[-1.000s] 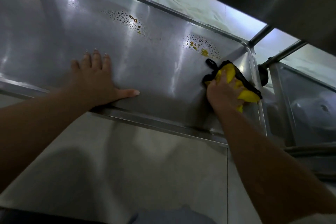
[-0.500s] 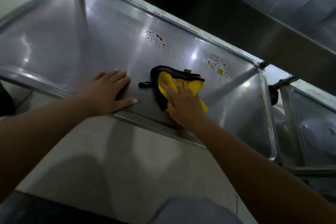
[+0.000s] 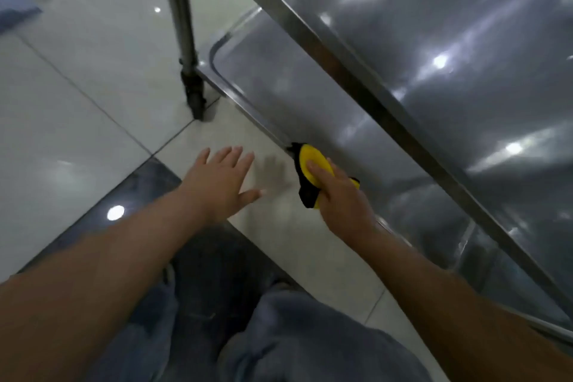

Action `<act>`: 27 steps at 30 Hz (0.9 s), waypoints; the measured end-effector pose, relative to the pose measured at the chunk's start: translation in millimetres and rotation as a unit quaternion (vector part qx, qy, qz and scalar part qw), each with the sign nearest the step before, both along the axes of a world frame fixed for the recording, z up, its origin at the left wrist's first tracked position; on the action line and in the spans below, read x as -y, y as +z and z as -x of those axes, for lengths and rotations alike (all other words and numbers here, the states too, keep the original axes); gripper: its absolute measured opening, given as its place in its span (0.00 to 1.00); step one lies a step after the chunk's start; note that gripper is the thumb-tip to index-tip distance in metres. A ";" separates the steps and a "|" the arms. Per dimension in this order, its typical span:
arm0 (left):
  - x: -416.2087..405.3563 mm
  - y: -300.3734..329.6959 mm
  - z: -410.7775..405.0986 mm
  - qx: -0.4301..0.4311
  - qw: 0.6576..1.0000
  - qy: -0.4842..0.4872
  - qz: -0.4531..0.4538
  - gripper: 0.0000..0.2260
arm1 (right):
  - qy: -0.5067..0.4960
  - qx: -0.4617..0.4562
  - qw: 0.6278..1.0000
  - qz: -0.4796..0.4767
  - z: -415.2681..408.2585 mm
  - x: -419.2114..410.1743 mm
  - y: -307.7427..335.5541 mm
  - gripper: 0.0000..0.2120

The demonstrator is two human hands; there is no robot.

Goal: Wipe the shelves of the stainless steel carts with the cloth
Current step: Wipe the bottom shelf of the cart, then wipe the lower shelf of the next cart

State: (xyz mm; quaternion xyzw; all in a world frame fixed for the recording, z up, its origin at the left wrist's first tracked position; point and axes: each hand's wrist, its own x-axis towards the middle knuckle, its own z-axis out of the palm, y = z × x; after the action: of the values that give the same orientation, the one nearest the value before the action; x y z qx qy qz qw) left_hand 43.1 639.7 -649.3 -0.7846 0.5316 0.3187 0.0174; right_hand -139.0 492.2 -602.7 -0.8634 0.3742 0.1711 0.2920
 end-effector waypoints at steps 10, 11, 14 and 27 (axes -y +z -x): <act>-105.0 318.7 -92.4 0.013 0.989 0.140 0.049 0.33 | 0.127 0.041 0.991 -0.026 -143.2 -100.3 315.5 0.28; -110.2 351.2 -103.3 0.019 0.987 0.149 0.059 0.33 | 0.142 0.047 0.989 -0.019 -156.2 -106.8 345.4 0.28; -122.2 449.0 -146.3 0.050 0.980 0.165 0.097 0.33 | 0.187 0.086 0.979 0.007 -200.3 -118.7 436.3 0.29; -70.0 680.8 -300.0 0.152 0.946 0.177 0.225 0.43 | 0.275 0.314 0.863 0.284 -322.1 -38.0 657.7 0.35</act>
State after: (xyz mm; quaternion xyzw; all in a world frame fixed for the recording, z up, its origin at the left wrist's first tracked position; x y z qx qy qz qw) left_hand 343.1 709.7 31.5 -0.8886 0.4331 0.0660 -0.1357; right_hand 183.1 530.3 54.9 -0.9848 0.0424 -0.1498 0.0777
